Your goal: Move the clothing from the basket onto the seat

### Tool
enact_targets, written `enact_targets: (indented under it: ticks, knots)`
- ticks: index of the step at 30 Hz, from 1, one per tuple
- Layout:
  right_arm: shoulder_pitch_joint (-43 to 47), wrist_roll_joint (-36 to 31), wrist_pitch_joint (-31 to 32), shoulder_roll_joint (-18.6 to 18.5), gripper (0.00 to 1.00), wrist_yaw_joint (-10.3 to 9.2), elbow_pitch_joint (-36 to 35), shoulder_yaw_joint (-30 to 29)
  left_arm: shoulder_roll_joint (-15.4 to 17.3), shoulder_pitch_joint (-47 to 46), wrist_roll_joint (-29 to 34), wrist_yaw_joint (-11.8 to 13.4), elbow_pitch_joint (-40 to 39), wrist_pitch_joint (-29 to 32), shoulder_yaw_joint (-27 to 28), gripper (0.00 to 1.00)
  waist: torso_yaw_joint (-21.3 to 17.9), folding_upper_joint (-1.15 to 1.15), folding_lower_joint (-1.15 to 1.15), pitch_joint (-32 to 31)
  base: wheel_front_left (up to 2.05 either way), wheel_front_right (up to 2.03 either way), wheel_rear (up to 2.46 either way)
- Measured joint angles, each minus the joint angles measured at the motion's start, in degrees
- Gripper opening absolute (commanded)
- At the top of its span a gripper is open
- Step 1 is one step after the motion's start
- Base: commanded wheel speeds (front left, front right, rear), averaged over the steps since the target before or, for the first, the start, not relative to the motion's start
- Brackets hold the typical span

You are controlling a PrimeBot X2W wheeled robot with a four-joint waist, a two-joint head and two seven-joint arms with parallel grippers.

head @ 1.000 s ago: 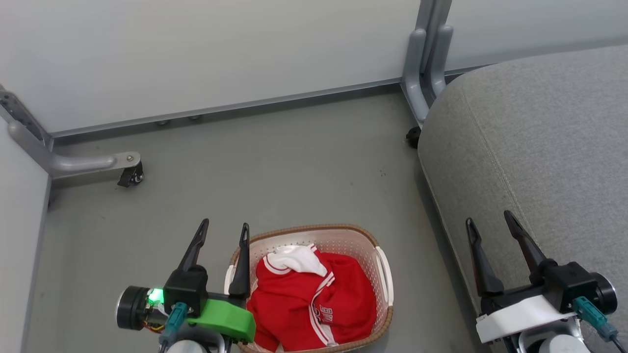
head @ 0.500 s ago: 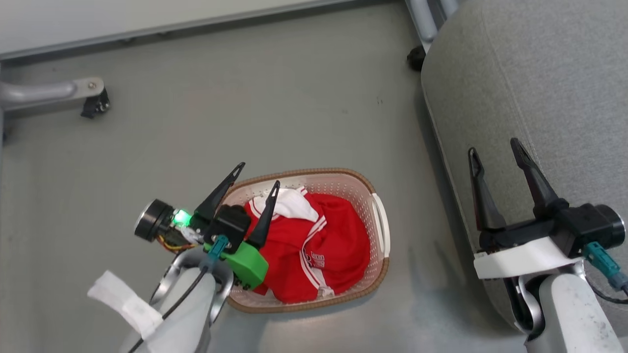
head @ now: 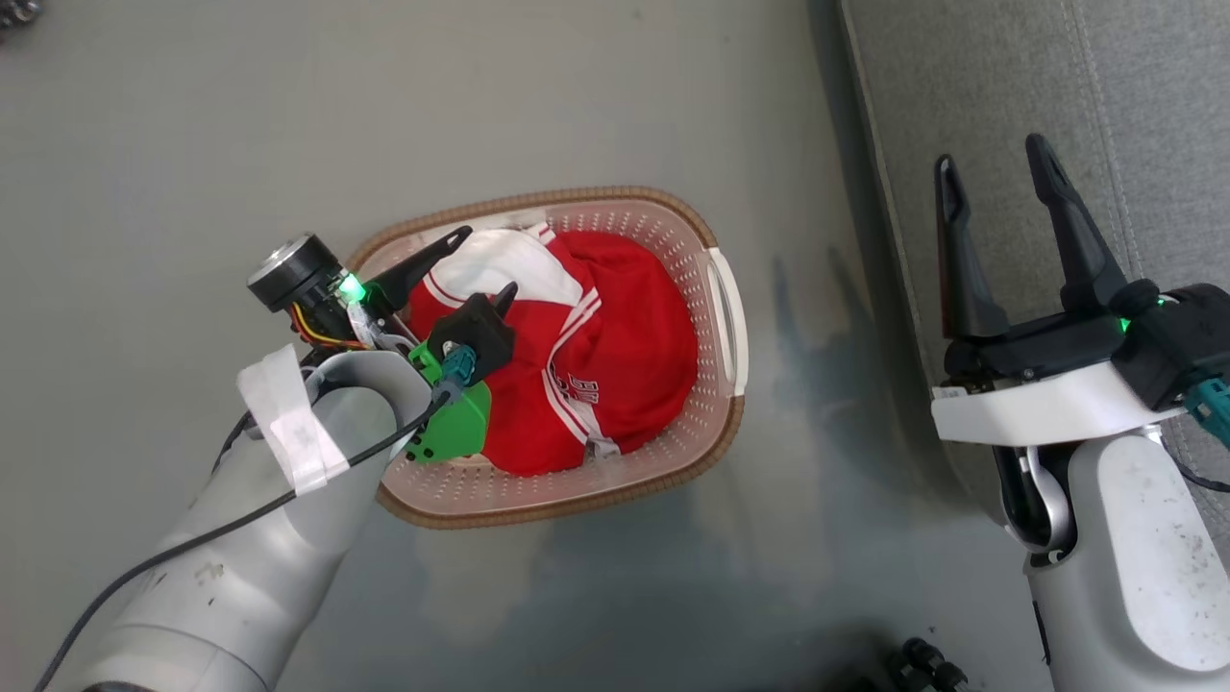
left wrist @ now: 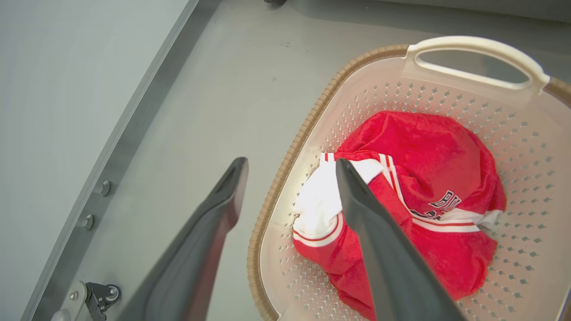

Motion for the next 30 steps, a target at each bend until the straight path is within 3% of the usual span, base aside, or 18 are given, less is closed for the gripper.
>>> enact_targets:
  ticks: [11,17,25,30]
  knots:
    - [-3.7,4.1,0.0,0.0,1.00,0.00,0.0,1.3,0.6,-11.3,2.5,-0.3,16.1,0.0,-14.3,1.00,-4.1,0.00,0.00,10.1,0.00,0.00,0.00]
    - [-4.5,5.1,0.0,0.0,1.00,0.00,-0.6,2.0,1.5,-16.4,3.0,-0.3,20.7,1.9,-16.7,1.00,-6.3,0.00,0.00,14.2,0.00,0.00,0.00]
    - [-5.8,5.0,0.0,0.0,1.00,0.01,-1.7,3.5,2.3,-18.3,2.3,-0.2,22.8,8.4,-17.1,1.00,-8.5,0.00,0.00,18.0,0.00,0.00,0.00]
    - [-6.2,5.1,0.0,0.0,1.00,0.01,-2.1,4.6,2.5,-19.6,2.1,0.1,23.0,9.4,-17.7,1.00,-8.9,0.00,0.00,19.3,0.00,0.00,0.00]
